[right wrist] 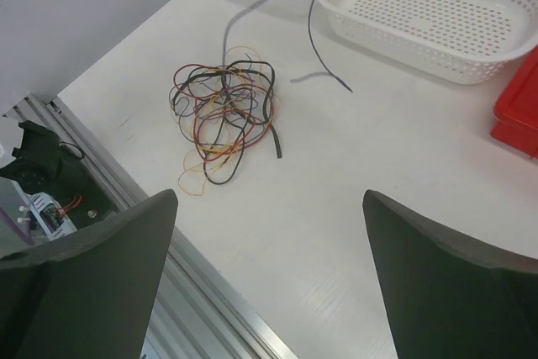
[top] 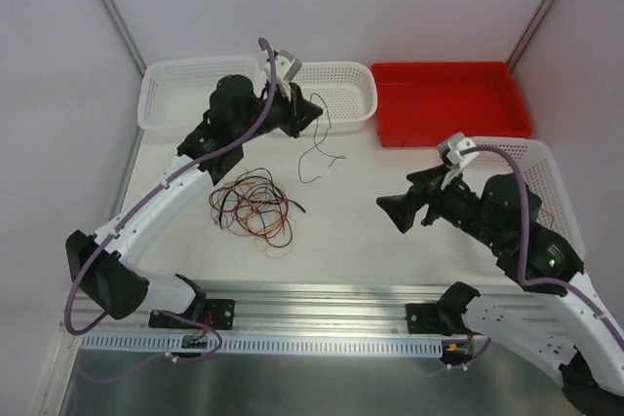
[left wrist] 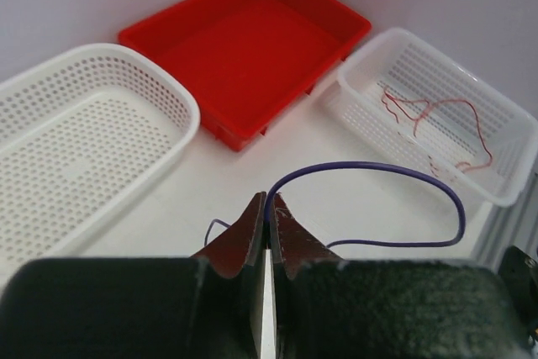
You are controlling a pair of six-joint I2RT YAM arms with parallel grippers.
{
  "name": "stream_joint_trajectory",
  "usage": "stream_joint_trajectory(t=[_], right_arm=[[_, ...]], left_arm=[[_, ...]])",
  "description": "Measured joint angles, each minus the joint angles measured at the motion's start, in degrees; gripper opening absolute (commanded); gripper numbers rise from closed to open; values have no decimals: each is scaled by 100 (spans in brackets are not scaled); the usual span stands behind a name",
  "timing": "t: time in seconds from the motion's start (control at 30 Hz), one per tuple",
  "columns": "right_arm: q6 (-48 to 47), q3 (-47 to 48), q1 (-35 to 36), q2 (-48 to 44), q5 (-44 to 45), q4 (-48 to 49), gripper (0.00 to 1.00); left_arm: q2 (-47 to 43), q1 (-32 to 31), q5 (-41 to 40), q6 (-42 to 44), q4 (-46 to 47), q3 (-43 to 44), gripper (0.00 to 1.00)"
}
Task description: Untangle the cables
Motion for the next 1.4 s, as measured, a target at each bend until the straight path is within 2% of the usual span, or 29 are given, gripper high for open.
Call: stream_joint_trajectory(t=[0.3, 0.63, 0.67, 0.7, 0.8, 0.87, 0.9, 0.93, 1.03, 1.13, 1.27, 1.4], right_arm=[[42, -713, 0, -1003, 573, -811, 97], [219, -1034, 0, -1178, 822, -1191, 97], [232, -1049, 0, -1169, 822, -1189, 97], [247, -1062, 0, -1152, 822, -1191, 97], [293, -1082, 0, -1060, 826, -1231, 97], [319, -1082, 0, -1005, 826, -1250, 97], [337, -1082, 0, -984, 824, -1266, 97], [348, -1082, 0, -975, 824, -1281, 97], [391, -1082, 0, -964, 837, -1329, 97], [411, -1082, 0, -874, 831, -1360, 97], [442, -1082, 2, -601, 748, -1375, 97], [446, -1086, 7, -236, 546, -1353, 97]], left_arm=[[1639, 868, -315, 2, -144, 1963, 0], [4155, 1335, -664, -48, -87, 4166, 2], [4452, 1373, -702, -81, -87, 4371, 7], [4734, 1397, -719, -111, -81, 4538, 26], [5423, 1473, -796, -168, -81, 4900, 62], [5755, 1519, -850, -232, -98, 4946, 76], [5860, 1547, -866, -267, -131, 4944, 88], [5925, 1558, -876, -278, -173, 4907, 91], [5860, 1602, -973, -369, -214, 4568, 99], [5440, 1646, -1005, -424, -221, 3960, 99], [4234, 1663, -1012, -531, -278, 2752, 99], [2452, 1661, -1099, -861, -350, 1449, 99]])
